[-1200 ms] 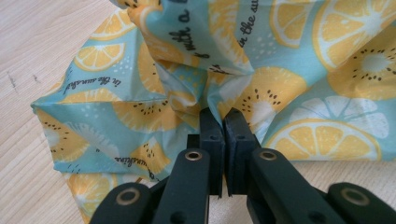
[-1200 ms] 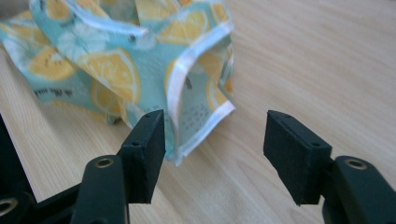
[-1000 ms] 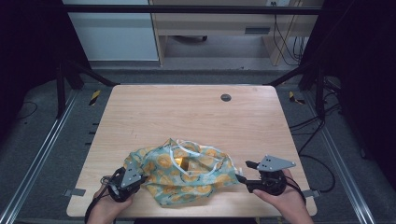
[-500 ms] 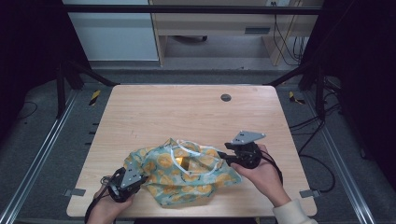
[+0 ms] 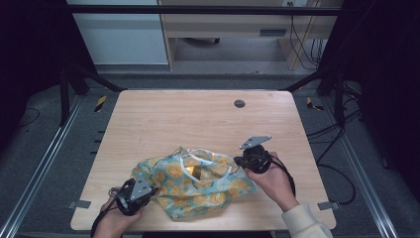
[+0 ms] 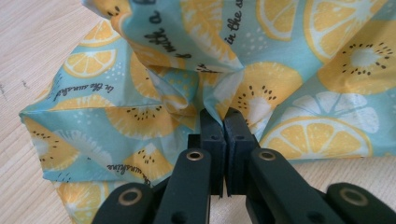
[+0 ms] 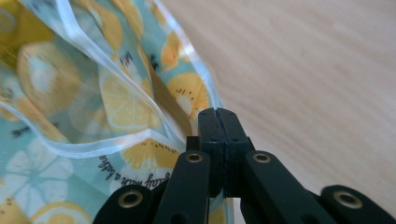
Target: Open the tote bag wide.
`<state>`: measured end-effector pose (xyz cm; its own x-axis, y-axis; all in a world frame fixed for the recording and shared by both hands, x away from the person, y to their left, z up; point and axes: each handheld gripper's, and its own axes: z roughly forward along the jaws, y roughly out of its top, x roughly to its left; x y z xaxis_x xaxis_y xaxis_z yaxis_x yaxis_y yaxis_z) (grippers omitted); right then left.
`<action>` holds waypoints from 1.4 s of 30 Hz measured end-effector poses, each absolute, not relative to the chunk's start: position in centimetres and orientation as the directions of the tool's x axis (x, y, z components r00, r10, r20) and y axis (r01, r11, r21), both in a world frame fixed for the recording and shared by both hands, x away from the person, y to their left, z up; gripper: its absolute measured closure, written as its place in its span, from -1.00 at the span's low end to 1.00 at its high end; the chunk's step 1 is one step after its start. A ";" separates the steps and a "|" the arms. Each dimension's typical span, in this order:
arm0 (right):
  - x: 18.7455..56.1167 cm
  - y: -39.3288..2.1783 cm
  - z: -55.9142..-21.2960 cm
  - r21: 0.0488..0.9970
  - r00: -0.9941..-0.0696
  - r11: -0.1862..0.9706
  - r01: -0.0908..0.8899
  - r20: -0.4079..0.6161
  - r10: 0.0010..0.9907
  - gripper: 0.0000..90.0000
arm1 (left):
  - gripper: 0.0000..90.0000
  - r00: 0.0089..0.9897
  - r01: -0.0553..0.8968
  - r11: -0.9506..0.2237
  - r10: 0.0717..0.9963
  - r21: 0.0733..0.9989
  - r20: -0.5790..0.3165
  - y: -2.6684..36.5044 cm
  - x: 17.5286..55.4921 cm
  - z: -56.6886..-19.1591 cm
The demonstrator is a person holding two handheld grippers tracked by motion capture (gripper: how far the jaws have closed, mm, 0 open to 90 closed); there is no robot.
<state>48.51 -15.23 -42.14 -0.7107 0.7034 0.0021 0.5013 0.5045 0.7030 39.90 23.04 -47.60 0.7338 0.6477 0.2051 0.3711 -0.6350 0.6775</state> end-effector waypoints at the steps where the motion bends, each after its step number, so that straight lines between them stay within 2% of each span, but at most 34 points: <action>1: 48.3 -15.4 -41.7 0.725 -0.709 0.489 0.485 -0.001 0.705 1.00 | 0.98 0.736 0.371 -0.640 0.645 0.673 0.207 23.1 39.9 -47.6; 6: 47.0 -16.8 -39.2 0.817 -0.718 0.435 0.379 -0.036 0.695 1.00 | 0.99 0.736 0.377 -0.632 0.648 0.677 0.195 23.0 39.9 -47.8; 12: 45.7 -17.8 -37.3 0.874 -0.719 0.393 0.284 -0.077 0.691 1.00 | 1.00 0.734 0.376 -0.624 0.652 0.685 0.191 23.1 39.9 -47.5; 24: 41.7 -17.6 -35.7 0.923 -0.781 0.360 0.137 -0.123 0.612 1.00 | 1.00 0.717 0.385 -0.609 0.671 0.693 0.190 23.3 39.9 -47.5; 32: 39.5 -18.6 -36.6 0.912 -0.814 0.390 0.127 -0.129 0.566 1.00 | 1.00 0.707 0.385 -0.597 0.681 0.704 0.190 23.3 39.9 -47.5; 42: 39.0 -19.9 -41.5 0.879 -0.838 0.426 0.214 -0.059 0.543 1.00 | 1.00 0.691 0.418 -0.609 0.695 0.674 0.199 23.4 40.2 -47.9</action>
<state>38.98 -19.91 -41.46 -0.8377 0.5428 -0.0592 0.2138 0.4259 0.8791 40.18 23.45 -47.89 0.6912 0.6947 0.1992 0.4177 -0.6089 0.6743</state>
